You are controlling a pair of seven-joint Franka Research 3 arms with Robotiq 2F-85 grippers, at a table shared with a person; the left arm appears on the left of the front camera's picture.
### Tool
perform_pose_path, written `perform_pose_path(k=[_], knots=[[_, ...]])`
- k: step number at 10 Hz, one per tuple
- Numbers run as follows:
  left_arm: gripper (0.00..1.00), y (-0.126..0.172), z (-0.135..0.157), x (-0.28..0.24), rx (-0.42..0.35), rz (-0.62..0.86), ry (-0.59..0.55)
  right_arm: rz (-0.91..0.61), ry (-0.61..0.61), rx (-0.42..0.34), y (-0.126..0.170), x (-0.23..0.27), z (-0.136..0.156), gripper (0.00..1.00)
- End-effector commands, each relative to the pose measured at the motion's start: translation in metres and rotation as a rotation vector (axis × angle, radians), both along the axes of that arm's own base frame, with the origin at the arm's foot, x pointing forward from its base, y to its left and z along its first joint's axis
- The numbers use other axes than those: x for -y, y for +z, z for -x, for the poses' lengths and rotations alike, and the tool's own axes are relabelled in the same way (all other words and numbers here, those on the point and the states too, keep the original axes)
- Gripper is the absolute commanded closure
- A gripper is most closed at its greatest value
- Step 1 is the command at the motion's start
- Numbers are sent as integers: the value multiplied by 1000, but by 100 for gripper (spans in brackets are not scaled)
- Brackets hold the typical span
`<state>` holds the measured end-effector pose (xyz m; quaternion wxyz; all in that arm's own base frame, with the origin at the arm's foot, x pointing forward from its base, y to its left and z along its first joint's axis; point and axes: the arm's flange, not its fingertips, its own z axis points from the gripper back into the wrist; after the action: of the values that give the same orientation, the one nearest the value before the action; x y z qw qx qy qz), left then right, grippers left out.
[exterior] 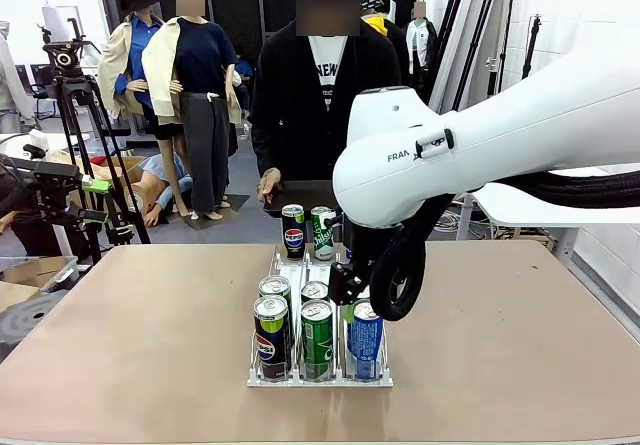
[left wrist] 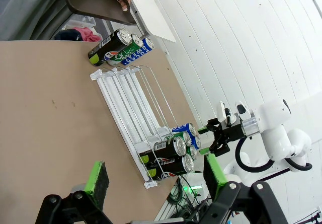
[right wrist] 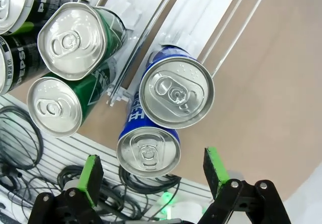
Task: Retrieve and hand over the desired beverage to the person.
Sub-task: Pick up a can of the same type that the person held from the Automatic Can Dispenser.
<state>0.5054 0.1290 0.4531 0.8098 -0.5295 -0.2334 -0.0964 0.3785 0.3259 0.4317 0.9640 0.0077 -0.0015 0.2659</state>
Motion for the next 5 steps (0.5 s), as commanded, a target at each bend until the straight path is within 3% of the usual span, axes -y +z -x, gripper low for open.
perform_pose_path(k=[1,5], knots=[[0,1,1,-1,0,-3,-1,-14,-19,-10,-6,-5,-5,0],[0,1,1,-1,0,-3,-1,-14,-11,-28,-16,-7,-6,0]])
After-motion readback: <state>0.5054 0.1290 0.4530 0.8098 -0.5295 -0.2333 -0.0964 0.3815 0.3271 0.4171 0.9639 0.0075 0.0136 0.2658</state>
